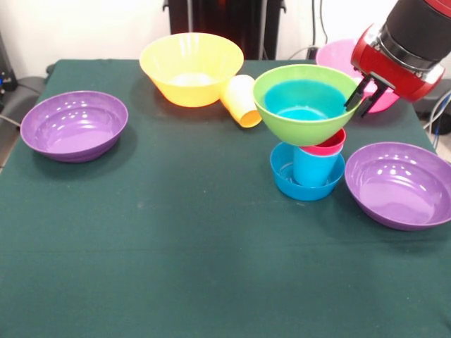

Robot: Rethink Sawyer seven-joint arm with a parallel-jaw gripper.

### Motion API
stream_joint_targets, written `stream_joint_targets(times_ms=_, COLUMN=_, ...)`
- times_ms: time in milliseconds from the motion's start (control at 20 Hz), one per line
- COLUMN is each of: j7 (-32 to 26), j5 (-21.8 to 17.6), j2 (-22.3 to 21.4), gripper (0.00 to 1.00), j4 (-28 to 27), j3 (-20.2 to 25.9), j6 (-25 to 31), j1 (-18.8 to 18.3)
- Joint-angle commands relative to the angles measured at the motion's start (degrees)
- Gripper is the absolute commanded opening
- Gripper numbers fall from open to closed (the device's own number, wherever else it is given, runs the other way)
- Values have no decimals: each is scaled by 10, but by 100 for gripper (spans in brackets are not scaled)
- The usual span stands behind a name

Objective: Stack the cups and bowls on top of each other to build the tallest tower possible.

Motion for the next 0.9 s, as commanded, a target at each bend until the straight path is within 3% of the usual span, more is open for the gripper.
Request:
stream_joint_targets(times_ms=50, j7=100, j5=8, j2=-22, gripper=0, j4=75, j3=39, j6=-52, j1=8)
stream_joint_targets(times_ms=350, j7=102, j5=12, j2=-23, gripper=0, j4=88, j3=41, j6=-67, j1=6)
stream_joint_targets(times_ms=900, j7=106, j5=19, j2=-9, gripper=0, j4=50, j3=41, j6=-48, j1=-6)
